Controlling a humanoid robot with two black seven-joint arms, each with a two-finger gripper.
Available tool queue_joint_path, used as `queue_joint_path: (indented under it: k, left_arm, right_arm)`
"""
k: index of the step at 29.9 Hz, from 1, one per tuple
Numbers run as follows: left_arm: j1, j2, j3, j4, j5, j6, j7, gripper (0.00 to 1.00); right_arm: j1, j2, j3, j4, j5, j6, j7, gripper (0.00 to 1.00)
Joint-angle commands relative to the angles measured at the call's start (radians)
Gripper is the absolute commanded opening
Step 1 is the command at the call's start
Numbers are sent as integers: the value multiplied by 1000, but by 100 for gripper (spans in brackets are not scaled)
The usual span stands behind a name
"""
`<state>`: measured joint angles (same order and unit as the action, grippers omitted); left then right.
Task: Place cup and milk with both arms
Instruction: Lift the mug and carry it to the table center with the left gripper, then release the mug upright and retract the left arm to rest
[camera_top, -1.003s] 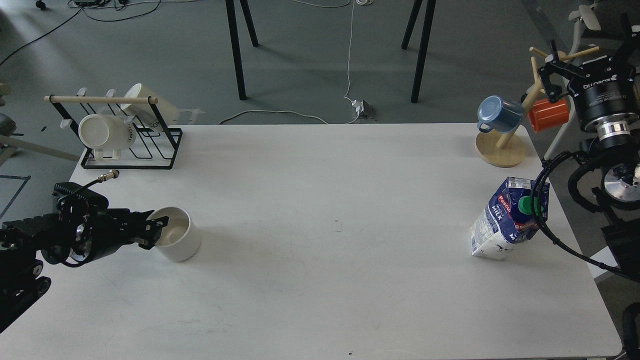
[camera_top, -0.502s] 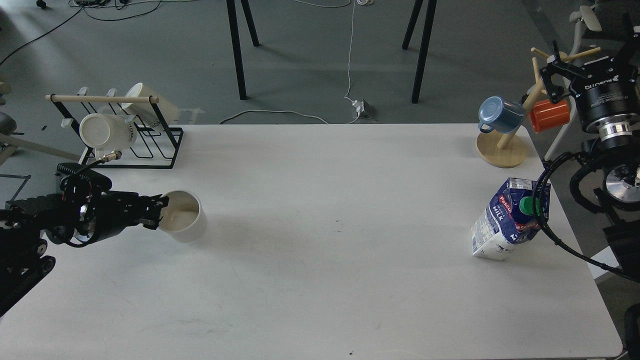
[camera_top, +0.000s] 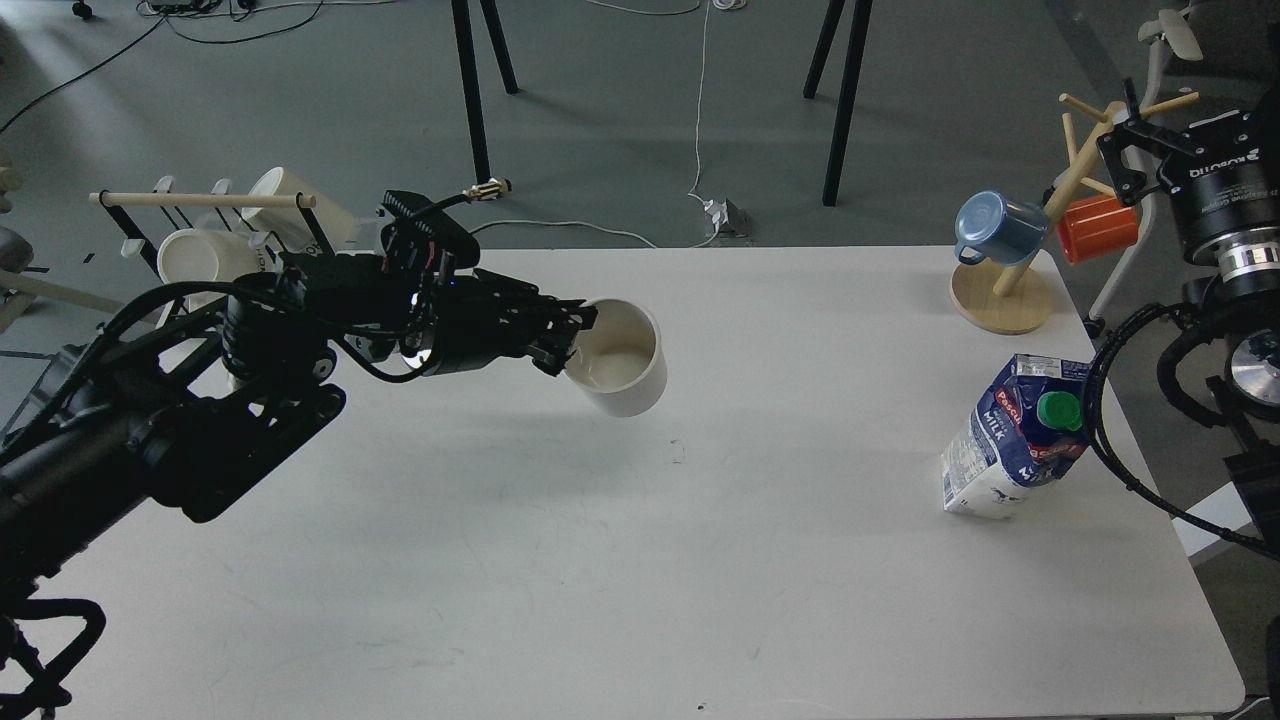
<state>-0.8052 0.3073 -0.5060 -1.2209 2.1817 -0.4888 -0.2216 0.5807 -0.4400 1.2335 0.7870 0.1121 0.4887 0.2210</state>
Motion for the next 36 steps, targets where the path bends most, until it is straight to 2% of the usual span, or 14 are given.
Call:
queue_joint_path:
  k: [1,7,18,19,21,27,31,34,36]
  left_arm:
    - [-6,-111,63,52,0,0,48,4]
    - [3,-174,69,167,0,0,42,4]
    - [47,-175,90,179,0,0,50,13]
    - [47,-175,90,179,0,0,56,19]
    - [46,-175,90,179,0,0,56,38]
    - [44,-160,76,178,0,0,48,42]
    - [40,-116,25,152,0,0,36,67]
    - [41,-68,-112,124,0,94,39,79]
    - [43,-56,-216,124,-96,151,41,91]
  right_arm:
    - [-1,-2,0,-2,1,0,0,99]
    - [-1,-2,0,0,1,0,0,99]
    - [-9,0,-2,3,1,0,0,99]
    - [-9,0,0,3,1,0,0,99]
    - [-9,-2,0,3,1,0,0,99]
    - [-25,-22,0,3,1,0,0,99]
    - [-53,-62,1,3,3,0,-2,99]
    - [-120,-98,29,9,50,0,-9,99]
    - [-195,-120,53,30,115,0,-11,99]
